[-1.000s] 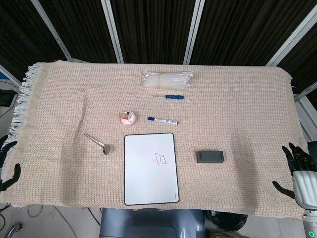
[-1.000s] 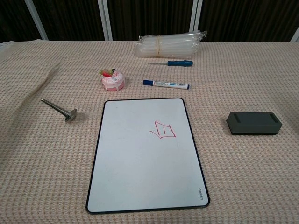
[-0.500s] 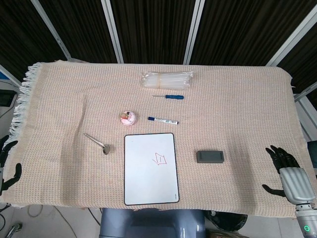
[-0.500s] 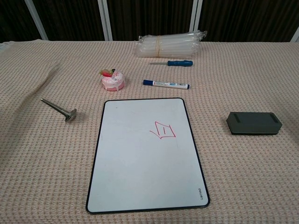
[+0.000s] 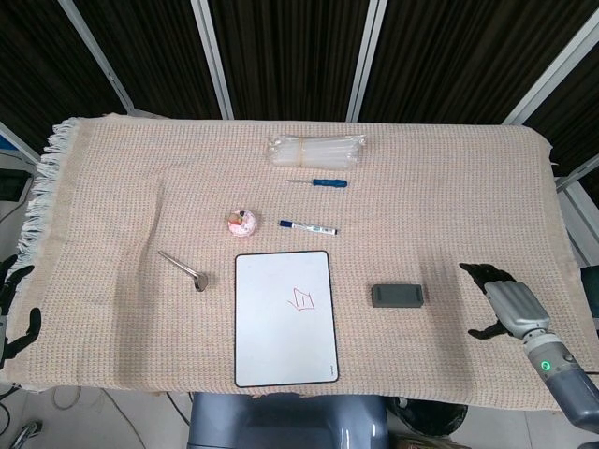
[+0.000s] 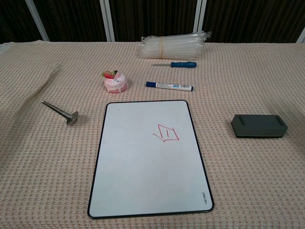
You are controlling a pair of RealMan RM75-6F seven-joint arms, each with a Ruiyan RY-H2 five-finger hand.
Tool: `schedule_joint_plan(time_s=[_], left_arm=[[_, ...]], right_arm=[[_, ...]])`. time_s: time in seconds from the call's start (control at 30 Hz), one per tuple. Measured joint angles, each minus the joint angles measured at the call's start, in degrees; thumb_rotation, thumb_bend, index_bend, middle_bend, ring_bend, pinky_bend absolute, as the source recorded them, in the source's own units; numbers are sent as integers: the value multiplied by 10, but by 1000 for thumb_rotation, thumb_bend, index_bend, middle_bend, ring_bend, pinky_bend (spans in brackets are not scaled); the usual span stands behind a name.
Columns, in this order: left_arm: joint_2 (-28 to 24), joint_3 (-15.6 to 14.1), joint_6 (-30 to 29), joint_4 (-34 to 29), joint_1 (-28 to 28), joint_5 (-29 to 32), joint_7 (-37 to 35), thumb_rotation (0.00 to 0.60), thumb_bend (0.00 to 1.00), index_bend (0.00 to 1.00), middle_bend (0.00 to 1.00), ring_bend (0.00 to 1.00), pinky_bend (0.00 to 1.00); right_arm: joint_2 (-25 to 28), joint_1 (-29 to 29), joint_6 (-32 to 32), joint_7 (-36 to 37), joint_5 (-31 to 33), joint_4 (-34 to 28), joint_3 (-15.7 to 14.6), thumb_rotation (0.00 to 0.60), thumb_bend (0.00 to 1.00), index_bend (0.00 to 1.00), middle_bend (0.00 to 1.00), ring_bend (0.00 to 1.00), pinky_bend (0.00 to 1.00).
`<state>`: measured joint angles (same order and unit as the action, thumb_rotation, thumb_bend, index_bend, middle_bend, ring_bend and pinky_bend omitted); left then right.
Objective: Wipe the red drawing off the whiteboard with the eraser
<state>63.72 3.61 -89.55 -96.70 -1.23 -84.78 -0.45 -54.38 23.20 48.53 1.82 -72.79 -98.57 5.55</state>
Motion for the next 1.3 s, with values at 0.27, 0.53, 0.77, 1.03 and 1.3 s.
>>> schedule_joint_plan(time_s=[0.27,0.53,0.77,1.03,1.3], left_arm=[[-3,2,7,-4,-1,12,4,600,482,143,17,0,0],[-5,4,11,-7,-2,19,7,600,482,143,17,0,0],[-5,5,13,-8,-2,24,8,600,482,143,17,0,0],[-6,7,16,-9,-2,29,10,600,482,143,17,0,0],[-8,6,19,-12,-3,31,11,600,482,143,17,0,0]], right_arm=[[-59,52,-30,-84,84,21,15,600,172,136,197,166,233],[-118,91,-47,-136,141,52,14,600,174,186,243,209,254],[-151,119,-52,-167,163,64,10,600,189,213,278,247,277],[-182,141,-43,-199,189,64,5,600,201,238,299,285,306],[-201,156,-30,-220,211,58,1,600,306,266,323,302,315]])
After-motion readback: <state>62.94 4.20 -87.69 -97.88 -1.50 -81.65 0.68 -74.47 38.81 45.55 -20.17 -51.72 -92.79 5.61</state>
